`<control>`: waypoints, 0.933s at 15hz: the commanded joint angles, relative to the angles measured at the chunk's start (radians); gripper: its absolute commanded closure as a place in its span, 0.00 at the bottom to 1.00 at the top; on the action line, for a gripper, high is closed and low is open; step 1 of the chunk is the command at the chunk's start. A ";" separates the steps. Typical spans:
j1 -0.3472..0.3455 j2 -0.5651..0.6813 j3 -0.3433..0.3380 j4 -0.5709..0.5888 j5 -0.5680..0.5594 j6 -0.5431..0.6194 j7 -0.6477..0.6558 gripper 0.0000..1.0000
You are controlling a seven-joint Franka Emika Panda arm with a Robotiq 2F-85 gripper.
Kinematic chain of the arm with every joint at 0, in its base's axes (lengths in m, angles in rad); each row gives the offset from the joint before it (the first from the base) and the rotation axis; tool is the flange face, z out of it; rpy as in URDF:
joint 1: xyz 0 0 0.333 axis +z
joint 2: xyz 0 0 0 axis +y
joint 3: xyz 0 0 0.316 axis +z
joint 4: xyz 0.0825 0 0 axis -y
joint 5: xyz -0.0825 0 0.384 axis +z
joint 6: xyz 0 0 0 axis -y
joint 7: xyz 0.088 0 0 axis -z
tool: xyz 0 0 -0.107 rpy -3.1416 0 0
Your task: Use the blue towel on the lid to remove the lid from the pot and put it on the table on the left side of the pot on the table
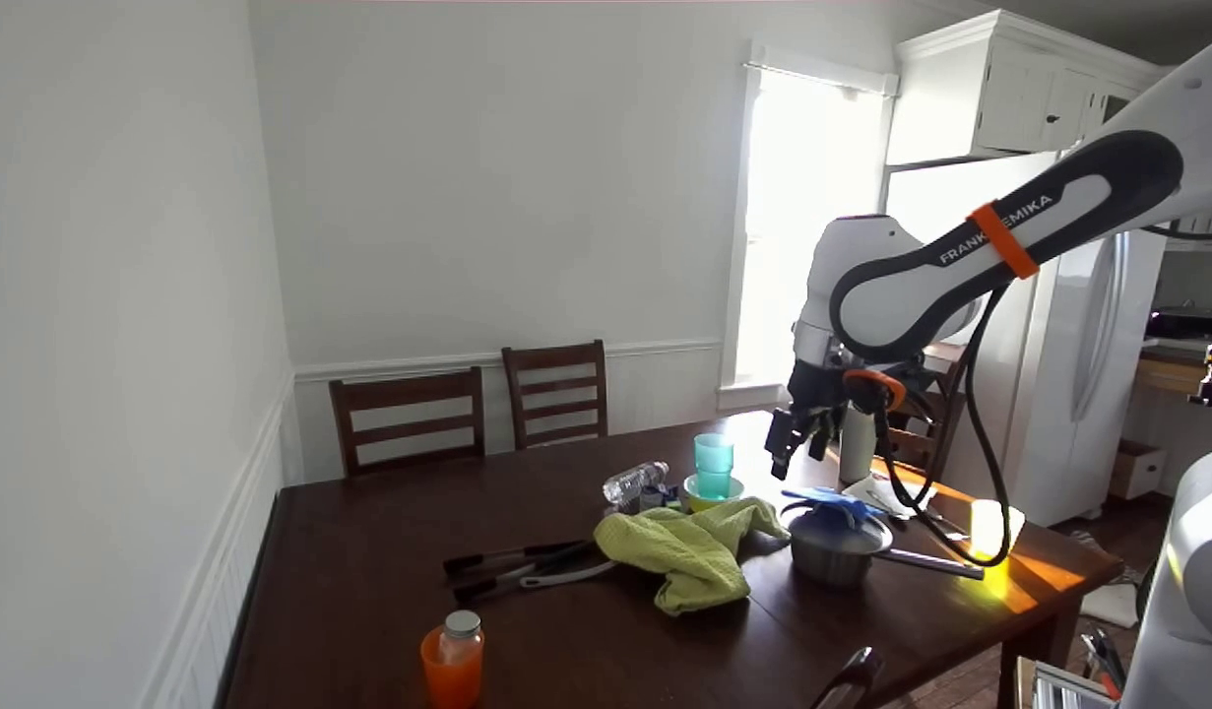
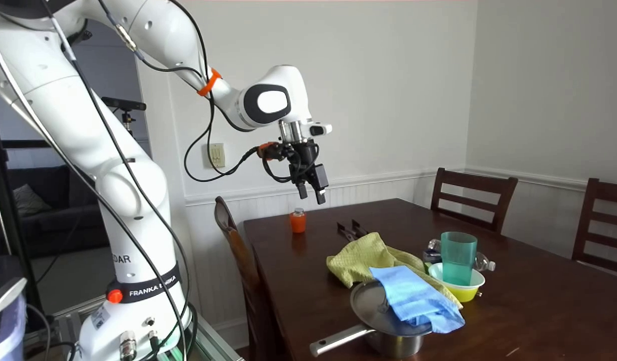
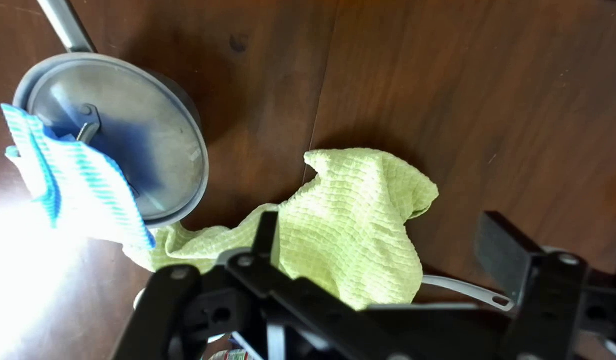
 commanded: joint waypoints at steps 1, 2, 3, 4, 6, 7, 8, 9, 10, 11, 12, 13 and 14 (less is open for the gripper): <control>-0.015 0.031 -0.120 0.008 0.028 0.068 -0.213 0.00; -0.016 0.042 -0.150 0.011 0.033 0.081 -0.259 0.00; -0.017 0.060 -0.184 0.017 0.040 0.088 -0.311 0.00; -0.018 0.077 -0.212 0.023 0.047 0.090 -0.351 0.00; -0.018 0.108 -0.258 0.032 0.057 0.101 -0.427 0.00; -0.014 0.135 -0.284 0.044 0.070 0.107 -0.468 0.00; -0.010 0.153 -0.304 0.052 0.083 0.111 -0.503 0.00; -0.004 0.172 -0.325 0.063 0.106 0.111 -0.544 0.00; 0.000 0.193 -0.343 0.075 0.127 0.118 -0.580 0.00; 0.001 0.214 -0.356 0.087 0.147 0.120 -0.614 0.00; 0.000 0.236 -0.367 0.100 0.165 0.123 -0.644 0.00; 0.005 0.260 -0.382 0.117 0.194 0.123 -0.681 0.00; 0.006 0.276 -0.390 0.127 0.225 0.125 -0.713 0.00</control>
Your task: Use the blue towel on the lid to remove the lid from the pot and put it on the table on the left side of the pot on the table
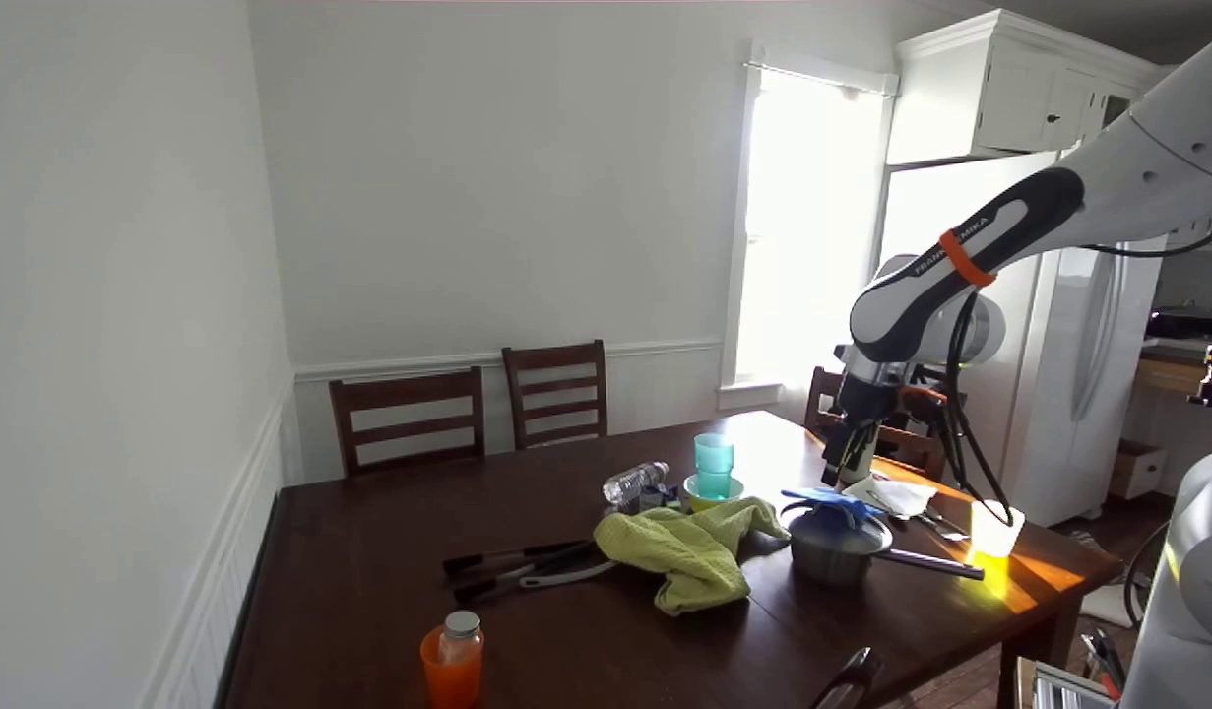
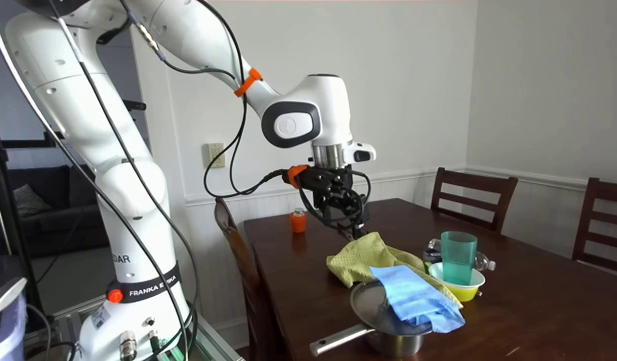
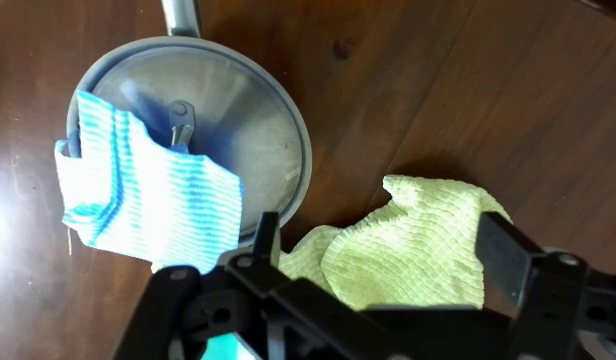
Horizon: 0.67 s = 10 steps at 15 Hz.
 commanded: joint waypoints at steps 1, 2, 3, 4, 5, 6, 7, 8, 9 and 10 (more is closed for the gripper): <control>-0.021 0.022 0.013 0.013 0.036 -0.001 -0.039 0.00; -0.022 0.041 0.007 0.026 0.055 0.000 -0.065 0.00; -0.023 0.055 0.004 0.035 0.063 0.000 -0.076 0.00; -0.022 0.064 0.005 0.040 0.066 0.001 -0.080 0.00; -0.021 0.068 0.005 0.044 0.066 0.001 -0.080 0.00; -0.020 0.070 0.006 0.046 0.067 0.001 -0.080 0.00; -0.019 0.070 0.006 0.046 0.067 0.001 -0.080 0.00; -0.015 0.103 -0.003 0.061 0.080 0.027 -0.097 0.00; -0.018 0.125 -0.004 0.070 0.080 0.034 -0.103 0.00; -0.011 0.143 -0.017 0.082 0.102 0.035 -0.139 0.00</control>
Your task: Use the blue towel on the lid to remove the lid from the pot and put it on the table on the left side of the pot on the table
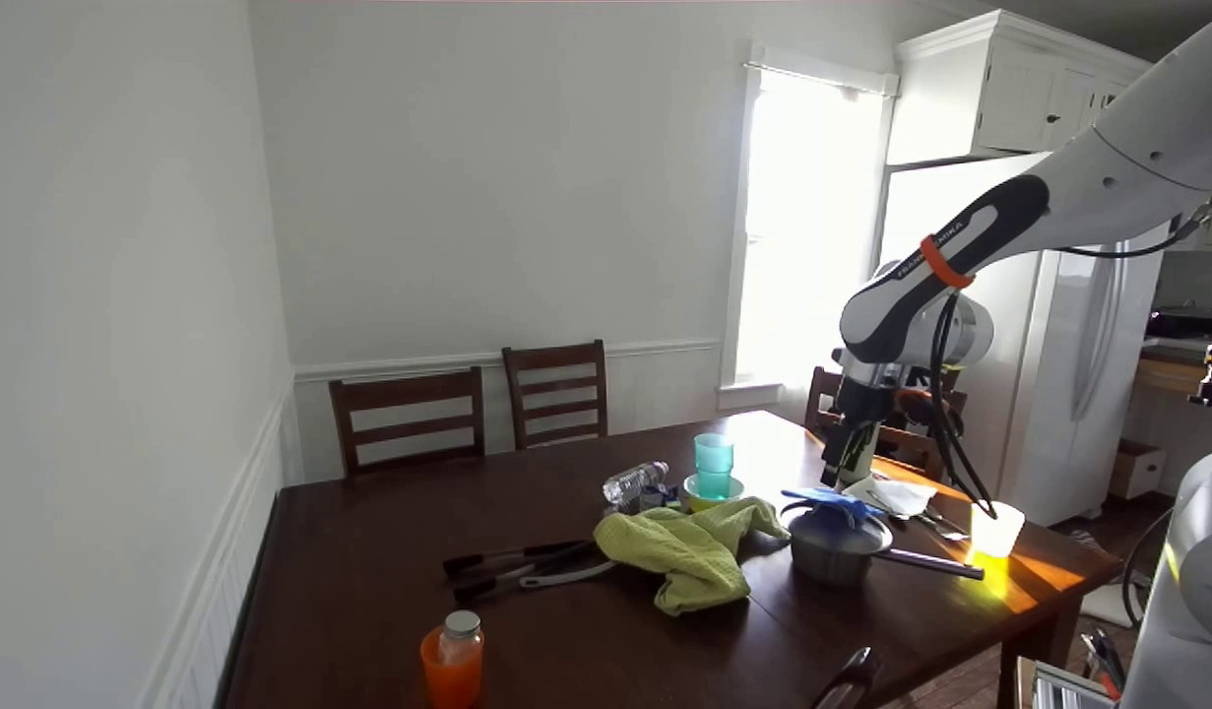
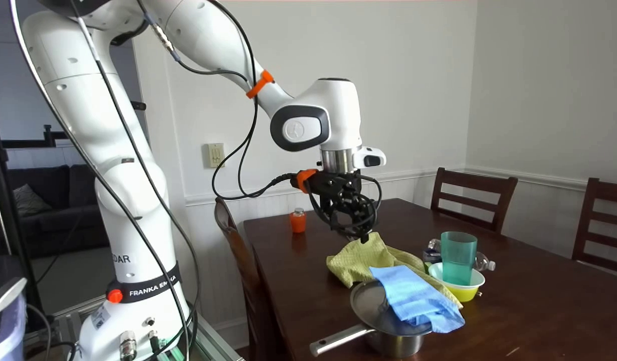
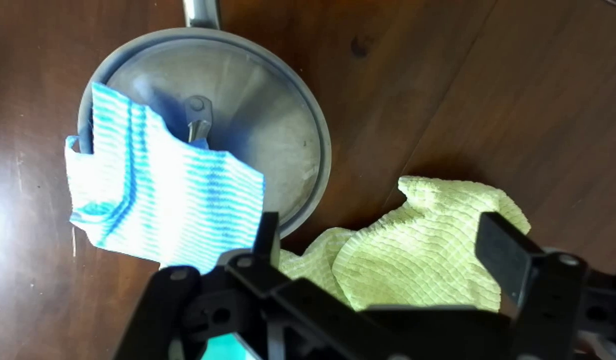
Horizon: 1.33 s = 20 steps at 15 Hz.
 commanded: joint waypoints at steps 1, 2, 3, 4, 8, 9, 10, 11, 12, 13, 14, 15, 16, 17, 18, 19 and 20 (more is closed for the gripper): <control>-0.009 0.086 -0.007 0.049 0.063 0.013 -0.077 0.00; -0.017 0.113 -0.007 0.059 0.062 0.036 -0.088 0.00; -0.021 0.136 -0.007 0.073 0.074 0.044 -0.104 0.00; -0.027 0.158 -0.007 0.087 0.086 0.057 -0.124 0.00; -0.061 0.257 0.011 0.153 0.177 0.082 -0.237 0.00; -0.076 0.288 0.019 0.173 0.190 0.081 -0.253 0.00; -0.092 0.321 0.027 0.193 0.200 0.085 -0.263 0.00; -0.111 0.350 0.038 0.210 0.206 0.092 -0.268 0.00; -0.132 0.378 0.050 0.233 0.223 0.085 -0.283 0.00; -0.154 0.405 0.064 0.249 0.231 0.092 -0.286 0.00; -0.176 0.425 0.081 0.265 0.242 0.086 -0.298 0.00; -0.199 0.447 0.100 0.279 0.257 0.097 -0.308 0.00; -0.222 0.461 0.120 0.292 0.273 0.083 -0.318 0.00; -0.243 0.475 0.141 0.301 0.289 0.086 -0.333 0.00; -0.263 0.488 0.161 0.315 0.306 0.074 -0.345 0.00; -0.279 0.500 0.178 0.324 0.317 0.072 -0.351 0.00; -0.294 0.510 0.193 0.333 0.327 0.069 -0.358 0.00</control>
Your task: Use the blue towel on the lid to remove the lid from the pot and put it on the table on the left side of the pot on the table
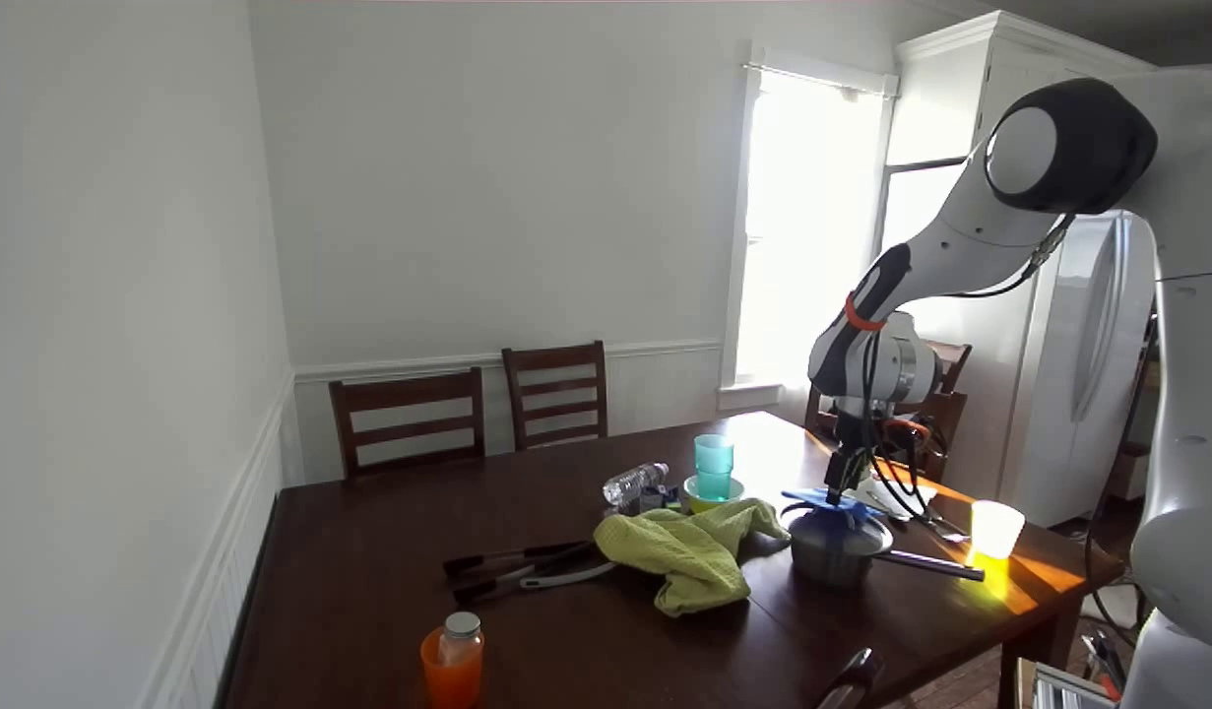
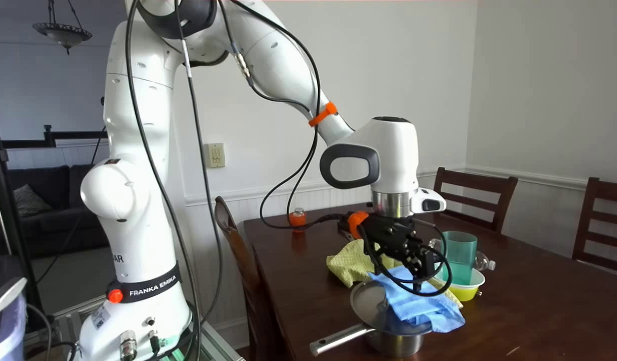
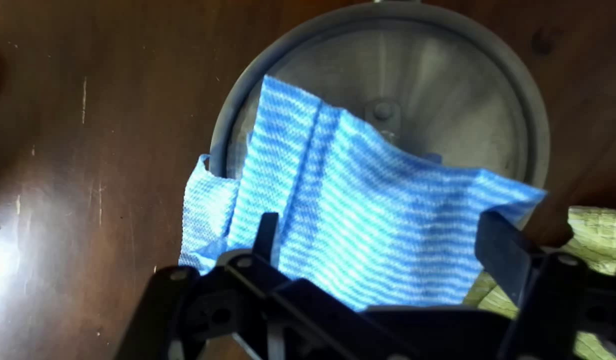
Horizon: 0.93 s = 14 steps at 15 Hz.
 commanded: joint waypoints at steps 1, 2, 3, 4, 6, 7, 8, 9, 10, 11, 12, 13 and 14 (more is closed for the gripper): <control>-0.073 0.054 0.070 0.054 0.065 -0.014 -0.056 0.00; -0.083 0.063 0.081 0.063 0.070 -0.018 -0.058 0.00; -0.091 0.070 0.090 0.068 0.068 -0.019 -0.056 0.00; -0.099 0.077 0.099 0.072 0.067 -0.018 -0.055 0.00; -0.110 0.088 0.112 0.077 0.060 -0.019 -0.053 0.00; -0.113 0.090 0.117 0.078 0.055 -0.023 -0.051 0.00; -0.118 0.092 0.124 0.078 0.055 -0.027 -0.055 0.00; -0.119 0.094 0.126 0.078 0.047 -0.027 -0.052 0.00; -0.121 0.097 0.129 0.079 0.042 -0.028 -0.051 0.03; -0.117 0.098 0.126 0.076 0.030 -0.026 -0.042 0.10; -0.117 0.099 0.127 0.075 0.027 -0.027 -0.041 0.18; -0.114 0.100 0.124 0.076 0.018 -0.026 -0.035 0.31; -0.114 0.100 0.123 0.076 0.015 -0.027 -0.033 0.38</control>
